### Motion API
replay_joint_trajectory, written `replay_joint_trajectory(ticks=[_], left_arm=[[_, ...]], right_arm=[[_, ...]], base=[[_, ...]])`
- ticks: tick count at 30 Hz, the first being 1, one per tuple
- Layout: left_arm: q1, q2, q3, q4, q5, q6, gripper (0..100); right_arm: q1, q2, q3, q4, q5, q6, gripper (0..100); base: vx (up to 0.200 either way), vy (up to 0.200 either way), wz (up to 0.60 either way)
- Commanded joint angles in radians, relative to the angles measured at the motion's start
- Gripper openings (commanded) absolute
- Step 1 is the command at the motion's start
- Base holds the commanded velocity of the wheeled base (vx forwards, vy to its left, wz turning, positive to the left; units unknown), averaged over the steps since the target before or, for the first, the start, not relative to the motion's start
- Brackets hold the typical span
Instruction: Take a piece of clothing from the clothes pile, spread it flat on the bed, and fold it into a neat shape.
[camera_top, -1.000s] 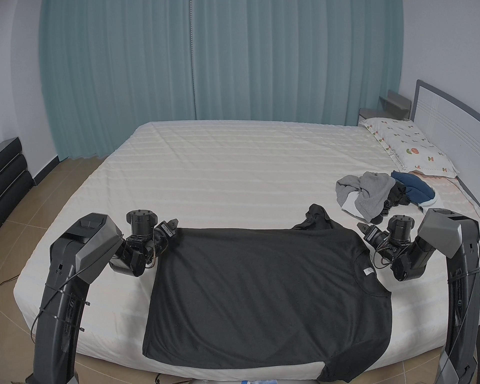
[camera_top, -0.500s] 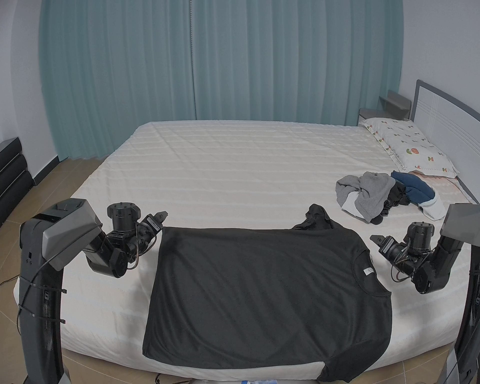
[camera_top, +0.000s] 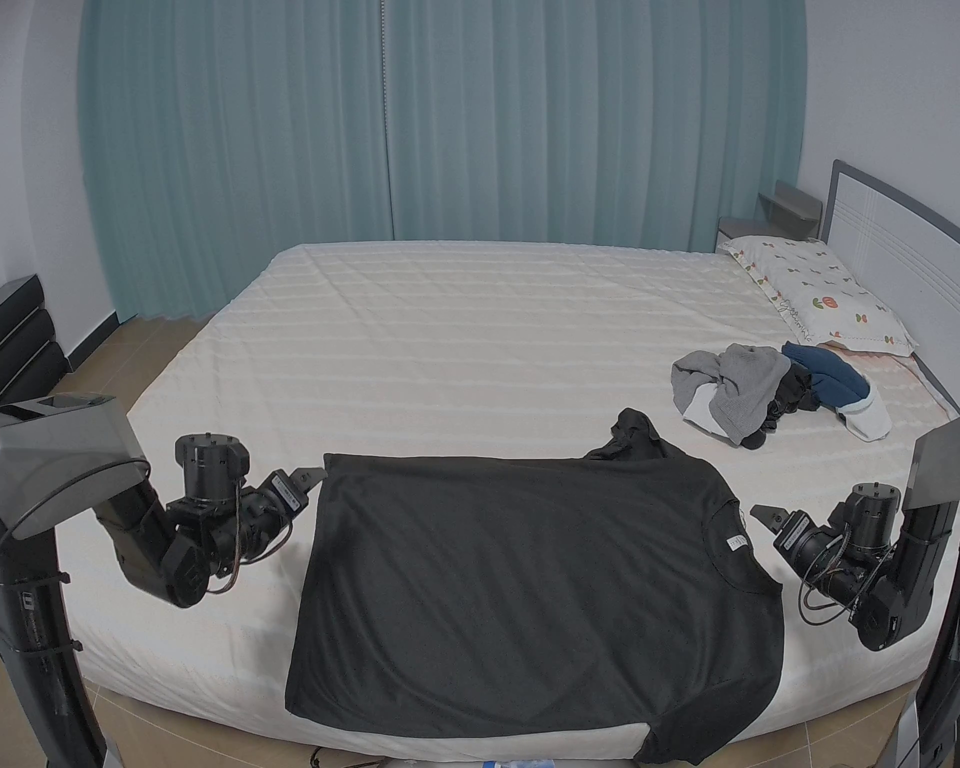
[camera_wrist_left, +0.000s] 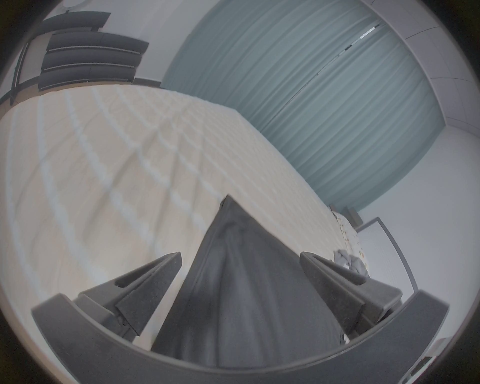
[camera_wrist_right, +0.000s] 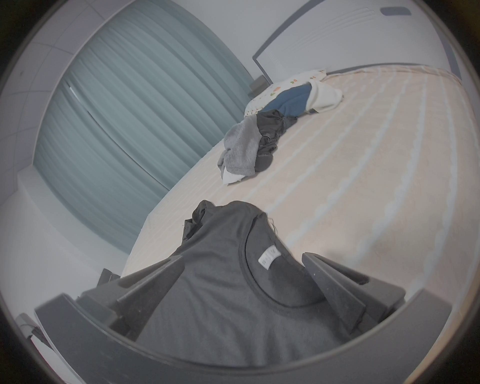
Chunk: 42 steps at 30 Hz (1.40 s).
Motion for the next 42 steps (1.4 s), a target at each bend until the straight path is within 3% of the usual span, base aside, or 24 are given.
replay_joint_trajectory(ticks=[1, 5, 11, 13, 16, 26, 38, 42], left_arm=[[-0.023, -0.203, 0.278, -0.085, -0.049, -0.041, 100], [-0.049, -0.223, 0.366, -0.135, -0.088, -0.114, 100], [-0.049, -0.214, 0.421, -0.171, -0.106, -0.118, 100], [-0.049, -0.212, 0.471, -0.197, -0.155, -0.117, 100], [-0.049, -0.206, 0.496, -0.211, -0.164, -0.115, 100], [-0.050, -0.180, 0.514, -0.221, -0.168, -0.115, 100], [-0.070, -0.177, 0.513, -0.221, -0.171, -0.123, 100], [-0.095, -0.175, 0.510, -0.221, -0.169, -0.143, 100]], right_arm=[[0.022, -0.008, 0.108, -0.037, 0.006, 0.073, 100], [0.039, -0.037, 0.171, -0.038, 0.032, 0.073, 100], [0.057, -0.058, 0.227, -0.038, 0.047, 0.064, 100], [0.057, -0.071, 0.234, -0.035, 0.067, 0.053, 100], [0.056, -0.060, 0.234, -0.035, 0.069, 0.051, 100], [0.057, -0.055, 0.234, -0.032, 0.070, 0.051, 100], [0.079, -0.048, 0.234, -0.035, 0.067, 0.050, 100], [0.100, -0.046, 0.234, -0.035, 0.064, 0.053, 100]], base=[[0.000, 0.000, 0.00], [0.000, 0.000, 0.00], [0.000, 0.000, 0.00], [-0.200, 0.000, 0.00], [-0.200, 0.000, 0.00], [-0.200, 0.000, 0.00], [0.000, 0.000, 0.00], [0.000, -0.200, 0.00]])
